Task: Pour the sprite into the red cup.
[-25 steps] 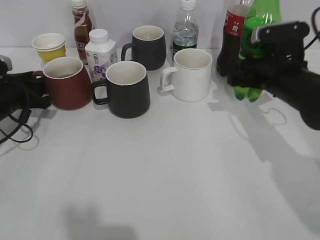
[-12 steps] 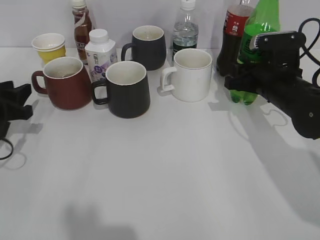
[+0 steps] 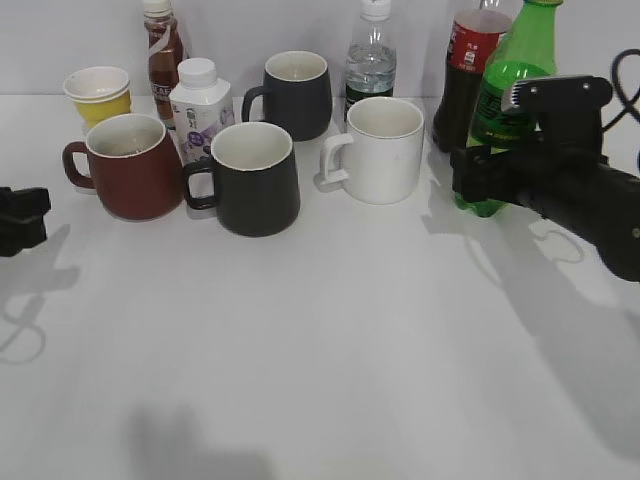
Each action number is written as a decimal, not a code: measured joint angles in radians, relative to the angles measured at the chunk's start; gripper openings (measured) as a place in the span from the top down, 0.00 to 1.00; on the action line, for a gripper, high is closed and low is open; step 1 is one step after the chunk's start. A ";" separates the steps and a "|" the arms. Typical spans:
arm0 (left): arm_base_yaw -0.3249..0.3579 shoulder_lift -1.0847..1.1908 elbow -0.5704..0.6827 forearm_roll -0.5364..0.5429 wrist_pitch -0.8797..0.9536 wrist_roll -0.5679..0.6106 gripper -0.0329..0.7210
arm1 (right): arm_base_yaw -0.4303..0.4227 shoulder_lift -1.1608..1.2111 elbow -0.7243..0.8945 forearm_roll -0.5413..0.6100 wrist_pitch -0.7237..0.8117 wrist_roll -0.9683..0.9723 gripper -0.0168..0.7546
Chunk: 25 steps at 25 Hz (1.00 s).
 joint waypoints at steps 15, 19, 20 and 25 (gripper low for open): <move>-0.146 -0.622 -0.271 -0.202 1.350 -0.028 0.51 | 0.000 -0.356 0.032 0.060 0.733 0.004 0.18; -0.146 -0.783 -0.375 -0.208 1.657 0.054 0.51 | 0.000 -0.494 0.028 0.063 1.051 0.004 0.20; -0.146 -0.813 -0.382 -0.202 1.702 0.061 0.51 | 0.000 -0.530 0.028 0.064 1.129 0.004 0.21; -0.148 -0.963 -0.382 -0.202 1.887 0.092 0.51 | 0.000 -0.692 0.027 0.051 1.488 0.005 0.21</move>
